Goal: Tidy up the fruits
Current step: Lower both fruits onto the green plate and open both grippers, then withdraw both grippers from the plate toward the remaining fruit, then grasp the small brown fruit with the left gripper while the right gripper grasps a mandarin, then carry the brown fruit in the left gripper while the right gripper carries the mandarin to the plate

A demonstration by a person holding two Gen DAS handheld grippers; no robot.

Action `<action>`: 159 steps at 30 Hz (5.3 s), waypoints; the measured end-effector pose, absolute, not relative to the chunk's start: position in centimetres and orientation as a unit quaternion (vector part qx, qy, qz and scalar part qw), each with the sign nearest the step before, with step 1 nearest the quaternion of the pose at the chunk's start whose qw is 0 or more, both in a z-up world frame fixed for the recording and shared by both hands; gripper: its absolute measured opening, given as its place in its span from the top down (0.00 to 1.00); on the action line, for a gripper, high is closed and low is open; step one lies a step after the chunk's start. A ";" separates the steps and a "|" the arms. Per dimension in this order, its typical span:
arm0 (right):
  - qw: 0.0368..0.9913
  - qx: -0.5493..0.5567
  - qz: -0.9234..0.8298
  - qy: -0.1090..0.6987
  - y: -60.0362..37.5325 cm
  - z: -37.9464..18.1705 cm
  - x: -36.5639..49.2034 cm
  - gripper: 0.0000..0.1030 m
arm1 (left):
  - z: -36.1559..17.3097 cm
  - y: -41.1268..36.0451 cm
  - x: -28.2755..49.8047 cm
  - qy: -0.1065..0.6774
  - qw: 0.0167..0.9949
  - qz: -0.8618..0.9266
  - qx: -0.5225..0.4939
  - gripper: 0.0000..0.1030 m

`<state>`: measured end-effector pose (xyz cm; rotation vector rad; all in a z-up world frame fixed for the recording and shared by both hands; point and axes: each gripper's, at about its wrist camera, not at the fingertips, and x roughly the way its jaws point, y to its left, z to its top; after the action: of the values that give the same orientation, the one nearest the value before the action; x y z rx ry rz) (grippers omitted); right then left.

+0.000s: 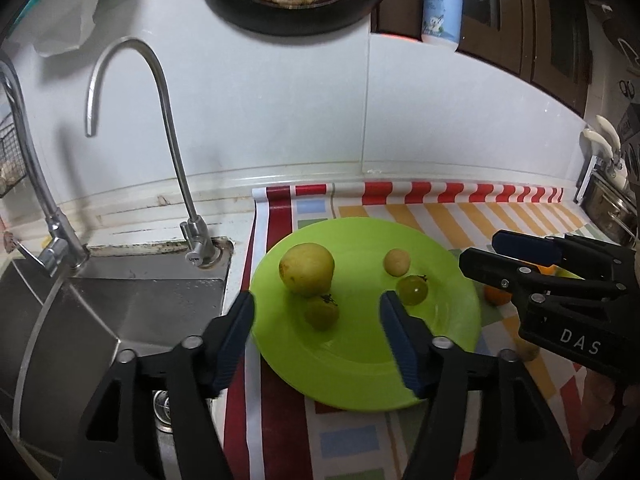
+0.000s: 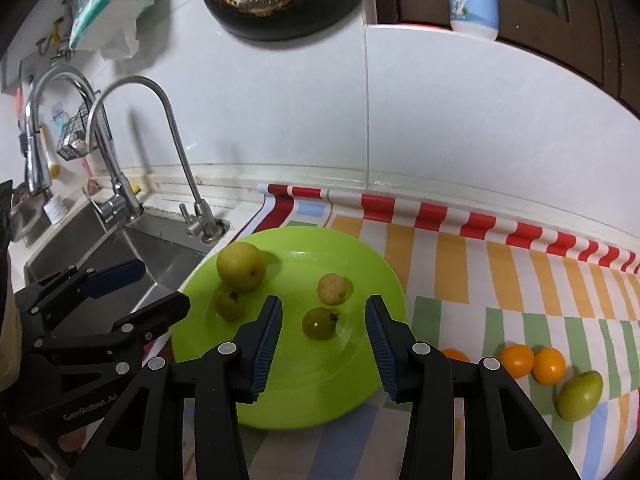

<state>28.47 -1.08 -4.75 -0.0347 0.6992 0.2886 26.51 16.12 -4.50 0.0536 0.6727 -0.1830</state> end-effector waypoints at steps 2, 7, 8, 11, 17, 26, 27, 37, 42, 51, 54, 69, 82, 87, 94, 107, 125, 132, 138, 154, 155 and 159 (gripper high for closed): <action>0.931 -0.010 0.139 0.337 -1.5 -4.3 27.8 0.50 | -4.0 15.9 25.7 0.322 0.942 -0.086 0.023 0.27; 0.936 -0.003 0.133 0.325 -2.7 -3.4 26.0 0.48 | -3.0 15.0 24.0 0.310 0.947 -0.084 0.029 0.22; 0.938 -0.001 0.131 0.322 -3.1 -3.1 25.4 0.47 | -2.8 14.8 23.6 0.307 0.947 -0.085 0.030 0.22; 0.941 -0.001 0.125 0.313 -3.9 -2.6 24.0 0.42 | -2.3 13.9 22.5 0.300 0.949 -0.091 0.036 0.21; 0.945 -0.002 0.116 0.306 -6.0 -1.9 21.6 0.42 | -1.3 12.0 20.3 0.284 0.952 -0.099 0.050 0.16; 0.952 -0.001 0.088 0.294 -9.2 -0.9 18.4 0.42 | -0.1 9.7 18.0 0.270 0.955 -0.111 0.047 0.07; 0.952 0.000 0.086 0.294 -9.4 -0.8 18.2 0.42 | -0.1 9.3 17.8 0.269 0.955 -0.112 0.049 0.06; 0.955 -0.007 0.069 0.289 -12.9 -0.5 16.0 0.42 | -0.2 5.9 16.1 0.273 0.953 -0.123 0.055 0.06; 0.953 -0.015 0.074 0.293 -14.2 -0.8 15.5 0.42 | -0.5 4.3 15.7 0.276 0.951 -0.124 0.062 0.06; 0.944 -0.046 0.096 0.314 -15.6 -2.7 15.9 0.42 | -2.8 1.8 15.9 0.298 0.939 -0.150 0.081 0.06; 0.938 -0.055 0.104 0.325 -15.8 -3.6 16.3 0.42 | -4.0 1.1 16.4 0.311 0.933 -0.160 0.090 0.09; 0.907 -0.069 0.136 0.393 -15.8 -8.9 21.0 0.42 | -8.9 -0.8 20.4 0.368 0.904 -0.189 0.110 0.30; 0.891 -0.062 0.154 0.422 -15.7 -11.3 24.0 0.46 | -10.9 -2.0 22.9 0.406 0.884 -0.211 0.094 0.54; 0.888 -0.056 0.162 0.427 -15.7 -11.8 24.4 0.52 | -11.1 -2.1 23.6 0.413 0.880 -0.219 0.084 0.64; 0.886 -0.046 0.164 0.430 -15.6 -11.8 24.4 0.57 | -10.9 -2.1 23.8 0.413 0.880 -0.223 0.075 0.73; 0.902 -0.016 0.146 0.405 -15.6 -9.4 22.5 0.57 | -8.1 -0.3 21.6 0.385 0.899 -0.202 0.056 0.73; 0.922 -0.018 0.150 0.358 -12.9 -4.9 17.6 0.57 | -4.9 3.4 16.9 0.343 0.921 -0.180 0.045 0.73; 0.923 -0.022 0.164 0.347 -11.0 -4.3 16.5 0.57 | -4.2 5.3 15.8 0.334 0.927 -0.166 0.040 0.73; 0.925 -0.024 0.176 0.336 -9.0 -3.6 16.6 0.57 | -3.3 7.6 15.5 0.319 0.935 -0.152 0.037 0.73; 0.929 -0.026 0.194 0.314 -4.3 -2.6 18.7 0.57 | -2.1 12.3 17.9 0.296 0.946 -0.129 0.031 0.73; 0.929 -0.027 0.195 0.313 -4.0 -2.6 18.9 0.57 | -2.1 12.5 18.1 0.296 0.946 -0.128 0.030 0.73; 0.929 -0.029 0.196 0.313 -3.1 -2.6 19.9 0.57 | -2.3 13.3 19.1 0.298 0.946 -0.126 0.027 0.73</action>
<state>19.95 -3.14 -2.61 -0.0604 0.6423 0.4015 19.12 13.29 -2.33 0.0541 0.6064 -0.2571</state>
